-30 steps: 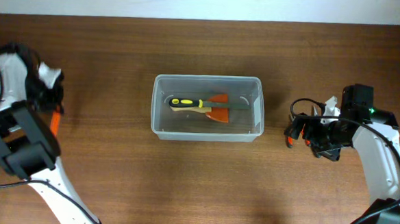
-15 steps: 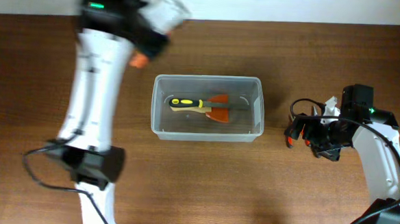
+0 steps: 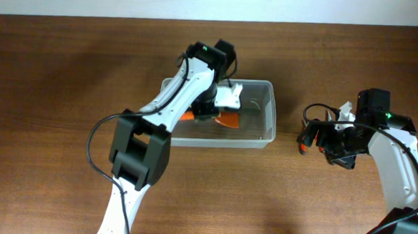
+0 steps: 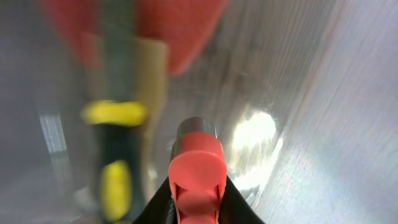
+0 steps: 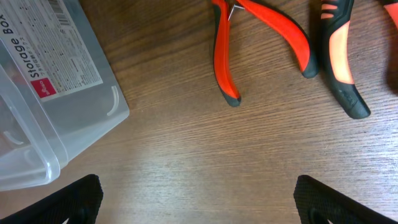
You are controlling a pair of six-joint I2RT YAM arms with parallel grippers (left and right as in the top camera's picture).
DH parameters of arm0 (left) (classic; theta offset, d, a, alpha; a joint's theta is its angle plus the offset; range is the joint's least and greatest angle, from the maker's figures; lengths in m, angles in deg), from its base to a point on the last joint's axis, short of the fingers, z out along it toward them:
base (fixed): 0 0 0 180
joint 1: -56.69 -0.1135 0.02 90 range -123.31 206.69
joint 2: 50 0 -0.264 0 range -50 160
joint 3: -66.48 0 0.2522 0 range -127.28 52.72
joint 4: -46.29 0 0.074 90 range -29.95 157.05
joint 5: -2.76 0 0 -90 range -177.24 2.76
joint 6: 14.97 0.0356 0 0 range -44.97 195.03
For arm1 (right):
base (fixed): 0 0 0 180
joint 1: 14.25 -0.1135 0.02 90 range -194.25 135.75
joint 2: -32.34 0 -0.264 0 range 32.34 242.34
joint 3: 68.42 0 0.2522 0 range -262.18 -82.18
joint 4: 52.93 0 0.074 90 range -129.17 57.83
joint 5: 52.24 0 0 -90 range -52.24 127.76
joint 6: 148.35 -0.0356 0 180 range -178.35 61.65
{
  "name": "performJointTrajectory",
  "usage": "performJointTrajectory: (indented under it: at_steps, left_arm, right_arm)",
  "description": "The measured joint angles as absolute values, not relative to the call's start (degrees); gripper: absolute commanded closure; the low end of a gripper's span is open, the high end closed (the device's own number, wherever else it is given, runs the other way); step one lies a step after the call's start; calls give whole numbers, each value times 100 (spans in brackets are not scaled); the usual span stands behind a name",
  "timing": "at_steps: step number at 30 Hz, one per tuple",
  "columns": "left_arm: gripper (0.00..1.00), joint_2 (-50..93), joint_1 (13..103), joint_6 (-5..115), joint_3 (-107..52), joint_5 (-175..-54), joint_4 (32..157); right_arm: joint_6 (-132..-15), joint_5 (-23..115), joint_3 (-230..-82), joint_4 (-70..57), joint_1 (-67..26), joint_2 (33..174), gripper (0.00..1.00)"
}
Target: Pack container
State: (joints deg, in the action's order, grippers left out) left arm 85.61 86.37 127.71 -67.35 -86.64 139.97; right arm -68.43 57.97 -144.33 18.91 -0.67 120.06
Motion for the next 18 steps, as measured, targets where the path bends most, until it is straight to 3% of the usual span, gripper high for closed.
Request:
performJointTrajectory:
  at_steps: [1,2,8,16,18]
  left_arm:
    - [52,8587,8634,12809,-6656,-8646,13975]
    - [1,8592,8630,12822,-6615,-8626,13966]
    - [1,8590,8630,12562,-6777,-8581,13907]
    - [1,8181,8398,11248,-8564,-7995,13824]
    - [1,7879,8188,10879,-9015,-7916,13846]
  right_arm:
    - [-6841,5797,-14433,1893,-67,12006,1]
    - [-6841,5797,-14433,1889,-67,12006,1]
    - [-6846,5797,-14433,1664,-67,12006,1]
    - [-6843,5338,-14433,1094,-49,12006,0]
    - [-6826,5012,-14433,1091,-45,12006,9]
